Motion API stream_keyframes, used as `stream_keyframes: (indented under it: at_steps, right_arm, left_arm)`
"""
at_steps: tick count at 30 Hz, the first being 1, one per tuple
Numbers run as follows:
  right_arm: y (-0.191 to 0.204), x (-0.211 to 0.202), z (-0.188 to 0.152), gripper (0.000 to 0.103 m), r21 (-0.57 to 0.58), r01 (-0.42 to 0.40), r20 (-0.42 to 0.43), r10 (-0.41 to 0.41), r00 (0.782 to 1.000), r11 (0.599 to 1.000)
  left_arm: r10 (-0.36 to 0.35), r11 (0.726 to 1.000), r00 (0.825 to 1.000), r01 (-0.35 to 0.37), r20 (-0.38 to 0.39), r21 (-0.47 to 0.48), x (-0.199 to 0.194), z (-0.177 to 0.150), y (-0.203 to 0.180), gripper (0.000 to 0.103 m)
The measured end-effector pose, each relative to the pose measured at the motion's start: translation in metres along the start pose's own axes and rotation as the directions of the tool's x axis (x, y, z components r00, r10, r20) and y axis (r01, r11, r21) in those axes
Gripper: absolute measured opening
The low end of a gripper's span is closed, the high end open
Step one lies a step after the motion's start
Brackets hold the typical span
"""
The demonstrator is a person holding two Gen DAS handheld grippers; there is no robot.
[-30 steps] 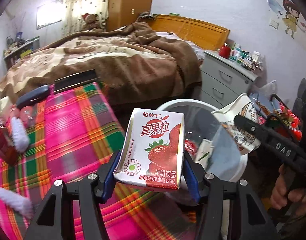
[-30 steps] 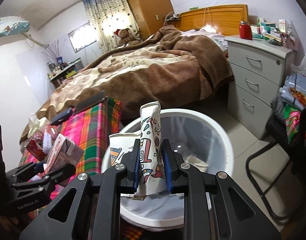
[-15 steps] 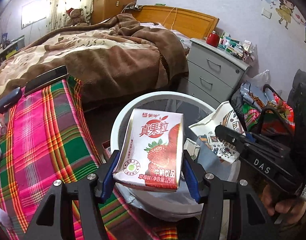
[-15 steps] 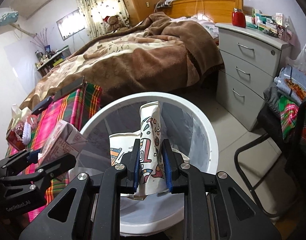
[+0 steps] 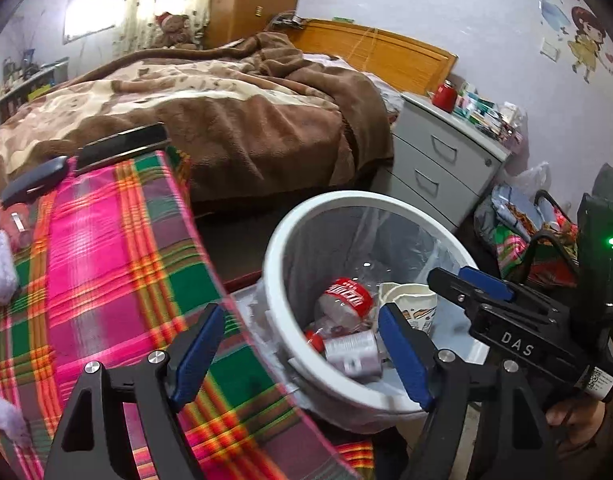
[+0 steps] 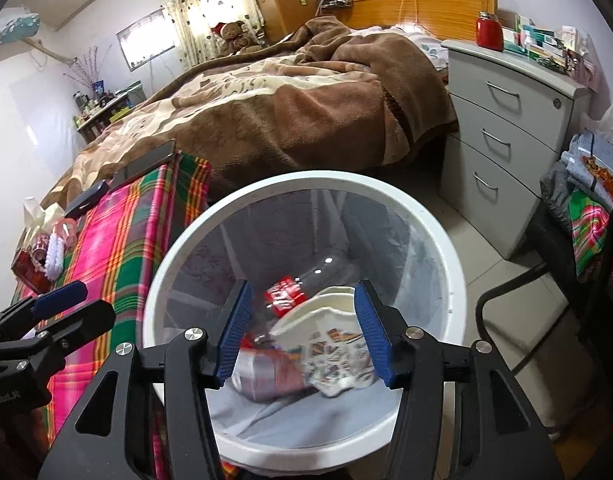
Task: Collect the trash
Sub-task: 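Open both tools over the wastebasket to drop the cup and juice box, then move both tools back over the plaid cloth toward the red can and foam net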
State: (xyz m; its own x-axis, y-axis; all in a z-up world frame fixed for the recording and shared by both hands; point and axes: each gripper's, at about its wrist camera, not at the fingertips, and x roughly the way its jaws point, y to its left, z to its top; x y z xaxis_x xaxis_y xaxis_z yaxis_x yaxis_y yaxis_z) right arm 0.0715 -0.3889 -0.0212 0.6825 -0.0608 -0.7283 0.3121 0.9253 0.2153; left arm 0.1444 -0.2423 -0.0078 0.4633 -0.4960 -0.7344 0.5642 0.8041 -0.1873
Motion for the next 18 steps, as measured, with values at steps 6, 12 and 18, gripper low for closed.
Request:
stream_keyframes:
  at_steps: [6, 12, 18]
  right_arm:
    - [0.016, -0.004, 0.0, 0.055, -0.027, -0.034, 0.019, 0.034, 0.999, 0.999]
    - [0.038, -0.005, 0.001, 0.055, -0.056, -0.076, 0.037, 0.078, 0.996, 0.996]
    - [0.067, -0.004, 0.0, 0.055, -0.104, -0.137, 0.054, 0.143, 0.988, 0.985]
  left_arm:
    - [0.042, 0.998, 0.999, -0.042, 0.012, -0.044, -0.021, -0.013, 0.03, 0.079]
    - [0.092, 0.987, 0.995, -0.087, 0.027, -0.132, -0.045, -0.028, 0.07, 0.079]
    - [0.176, 0.965, 0.983, -0.161, 0.051, -0.207, -0.074, -0.043, 0.11, 0.079]
